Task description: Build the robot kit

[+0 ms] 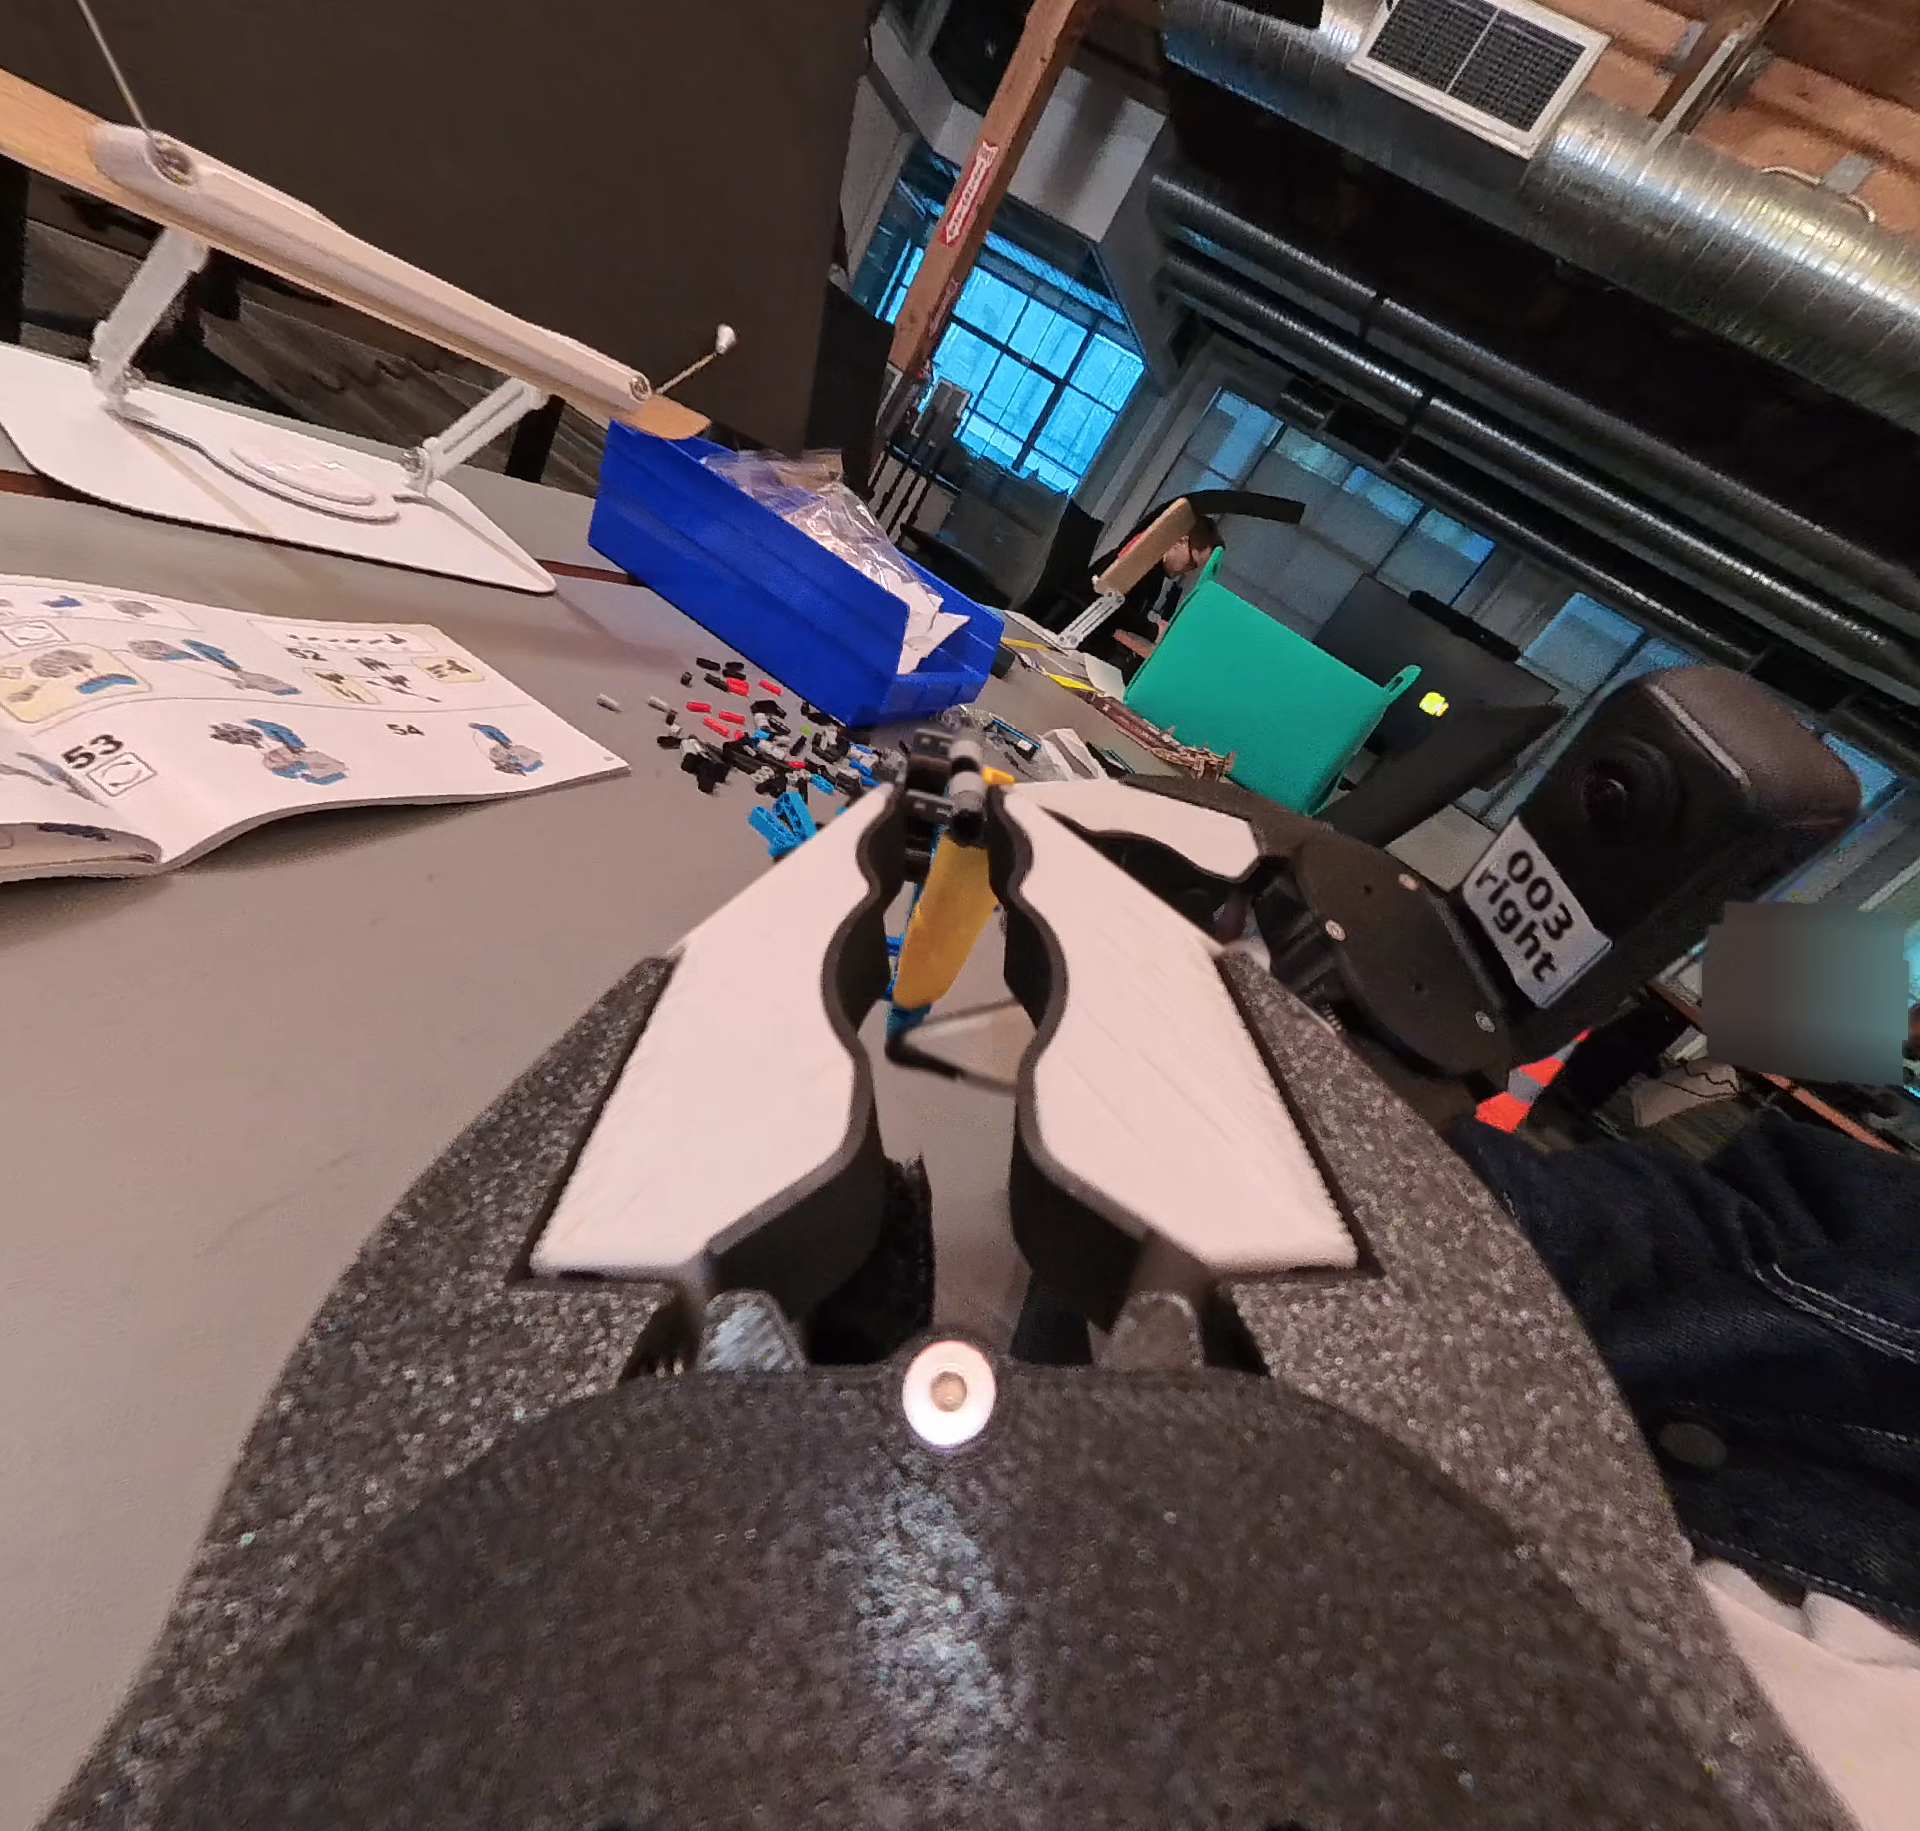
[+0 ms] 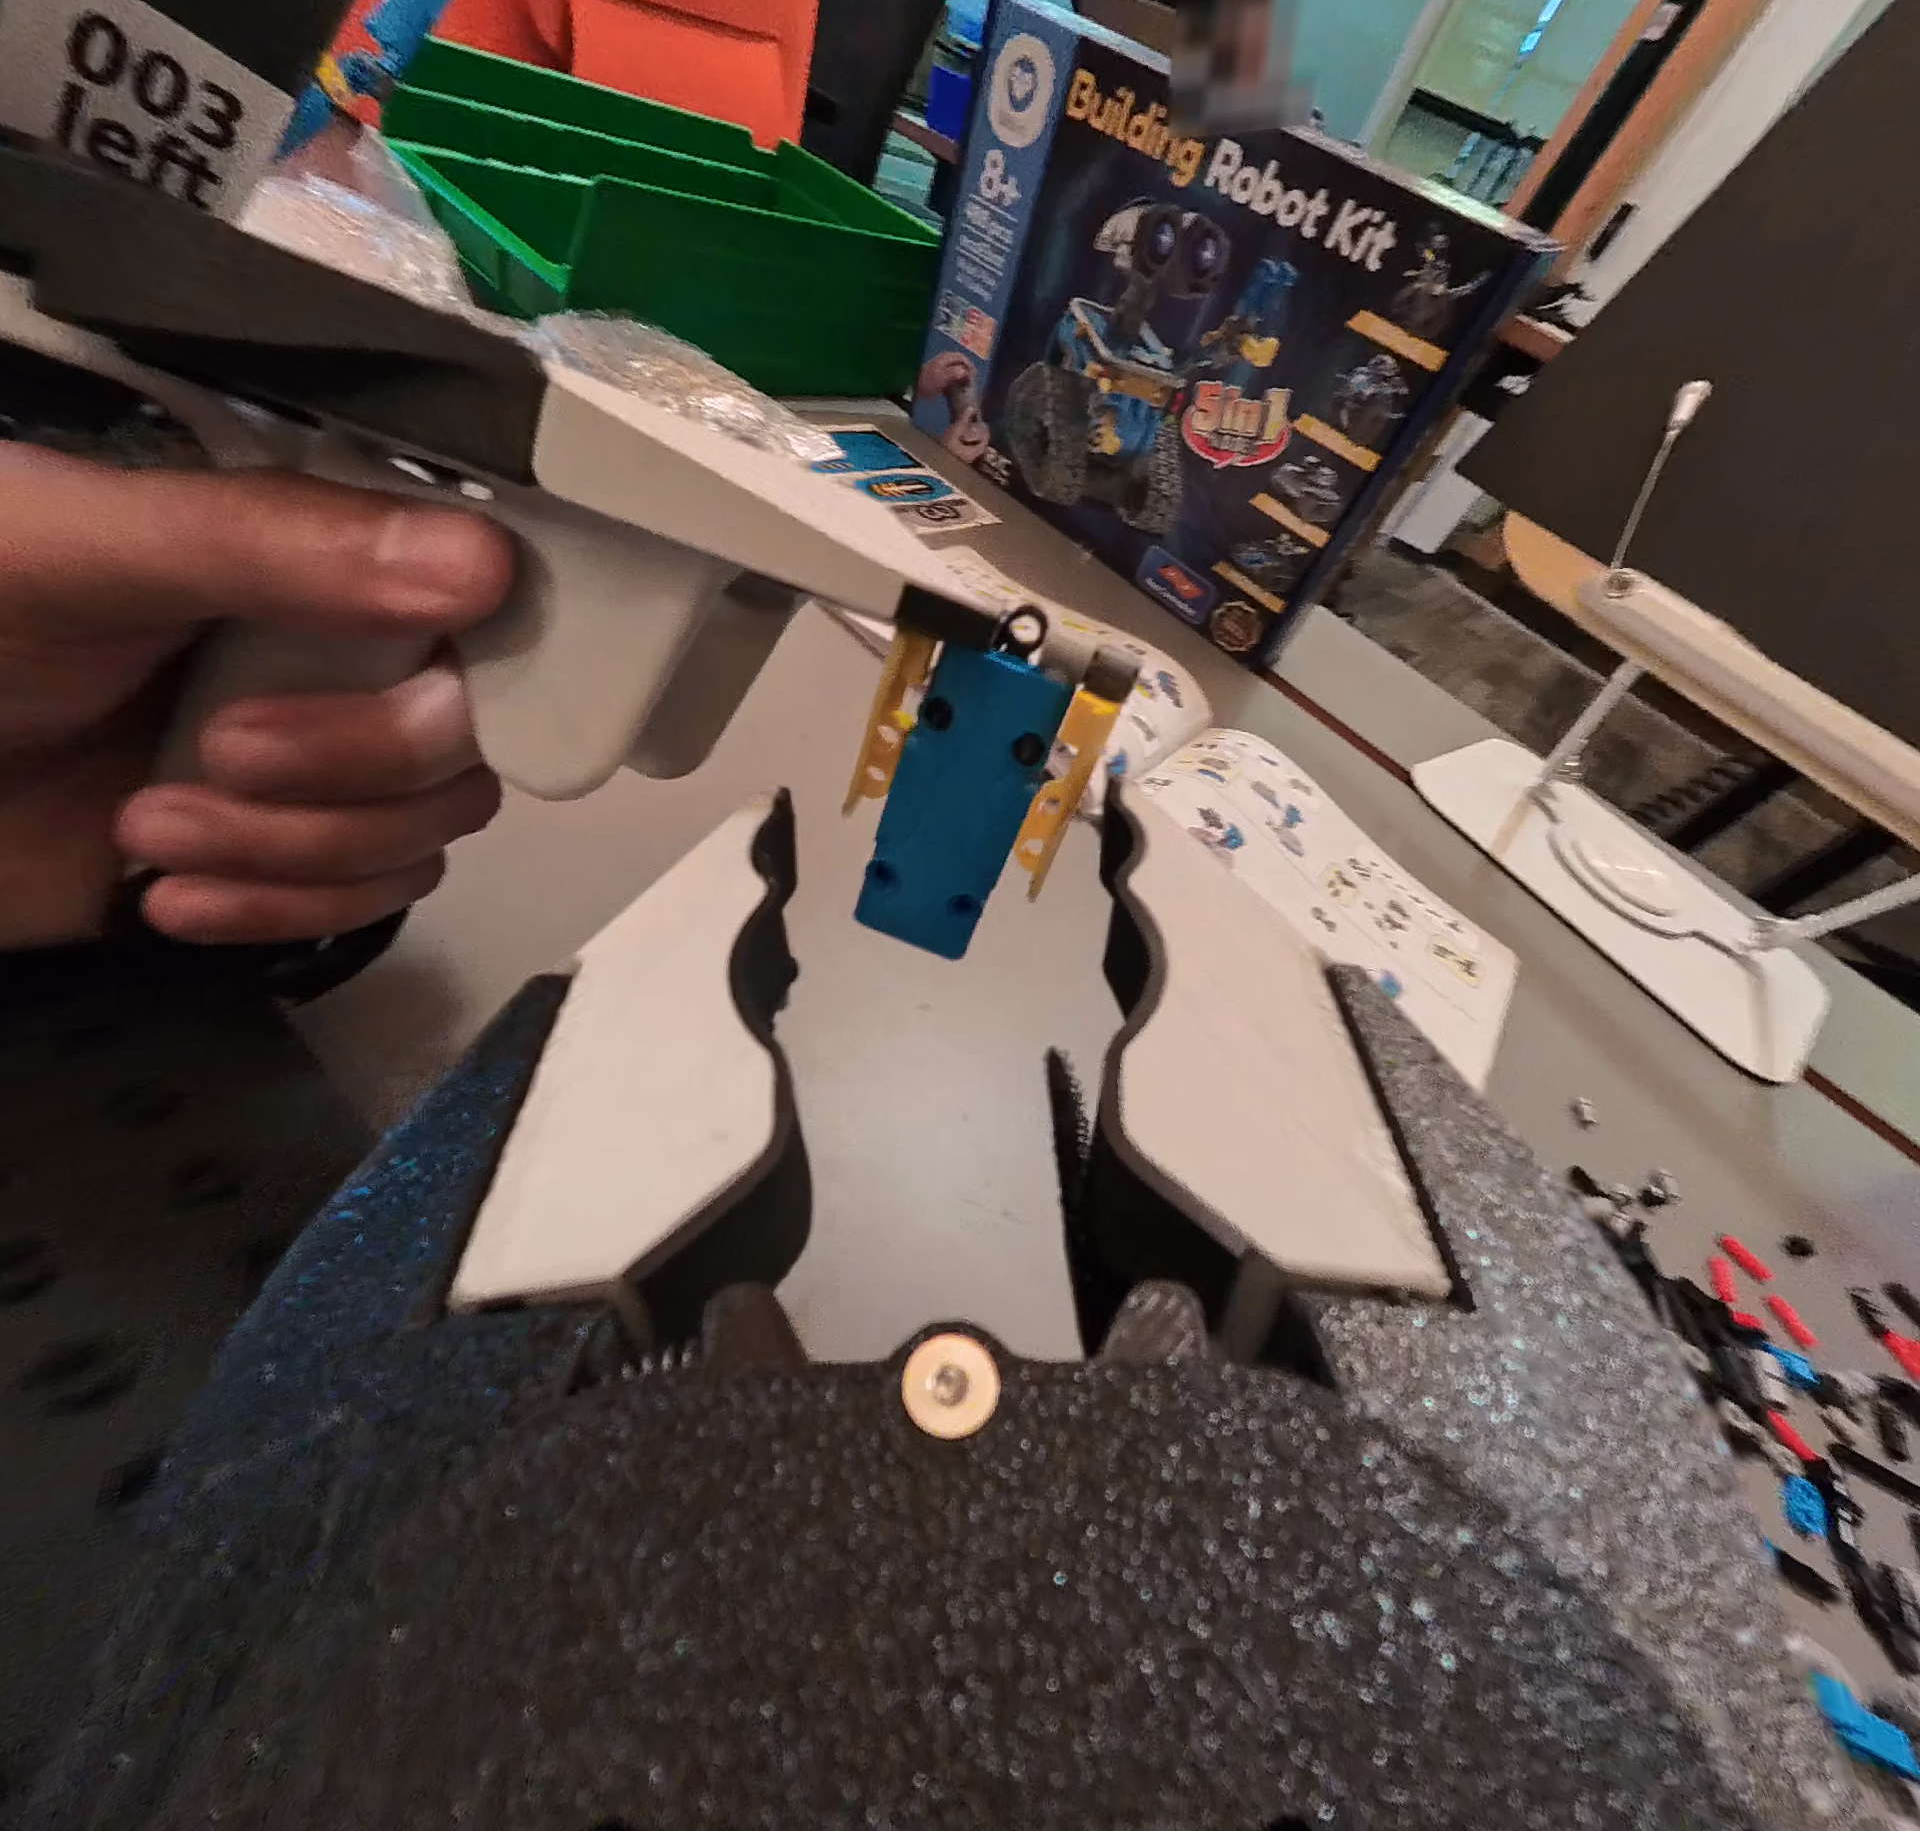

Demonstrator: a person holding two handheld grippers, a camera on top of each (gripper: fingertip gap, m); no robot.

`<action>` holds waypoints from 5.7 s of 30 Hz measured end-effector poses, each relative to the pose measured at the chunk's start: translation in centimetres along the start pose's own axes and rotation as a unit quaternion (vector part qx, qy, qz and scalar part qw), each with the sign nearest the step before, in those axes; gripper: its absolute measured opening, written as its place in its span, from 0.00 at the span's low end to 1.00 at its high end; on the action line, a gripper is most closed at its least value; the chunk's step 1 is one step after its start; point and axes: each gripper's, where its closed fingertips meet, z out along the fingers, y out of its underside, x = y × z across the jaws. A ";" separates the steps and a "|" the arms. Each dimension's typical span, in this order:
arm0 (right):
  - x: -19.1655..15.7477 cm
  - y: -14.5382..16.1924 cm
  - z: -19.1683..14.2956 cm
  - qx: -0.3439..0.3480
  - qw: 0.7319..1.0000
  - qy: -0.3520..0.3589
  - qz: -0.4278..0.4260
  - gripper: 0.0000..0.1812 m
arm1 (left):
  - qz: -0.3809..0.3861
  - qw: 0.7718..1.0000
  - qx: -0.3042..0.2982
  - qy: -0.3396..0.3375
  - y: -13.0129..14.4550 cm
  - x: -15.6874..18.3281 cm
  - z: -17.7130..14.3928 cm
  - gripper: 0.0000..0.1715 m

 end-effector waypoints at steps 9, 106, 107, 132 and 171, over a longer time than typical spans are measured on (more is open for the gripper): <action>0.3 -0.6 -0.6 0.021 1.000 -0.006 0.016 0.24 | -0.021 0.999 -0.006 0.029 0.3 0.6 -0.1 0.09; -4.3 1.0 -5.9 0.024 0.907 -0.401 0.125 0.22 | 0.044 0.980 -0.062 0.182 2.1 7.6 -3.1 0.23; -4.5 0.7 -6.1 0.027 0.904 -0.408 0.127 0.22 | 0.046 0.981 -0.063 0.179 2.1 7.5 -3.1 0.23; -3.9 3.0 -5.5 -0.038 0.912 -0.392 0.115 0.22 | 0.235 0.960 -0.144 0.055 4.3 3.2 -3.8 0.08; -0.7 -2.1 -2.6 0.077 0.989 -0.121 0.031 0.23 | -0.183 0.978 -0.029 0.094 1.8 2.6 -1.2 0.07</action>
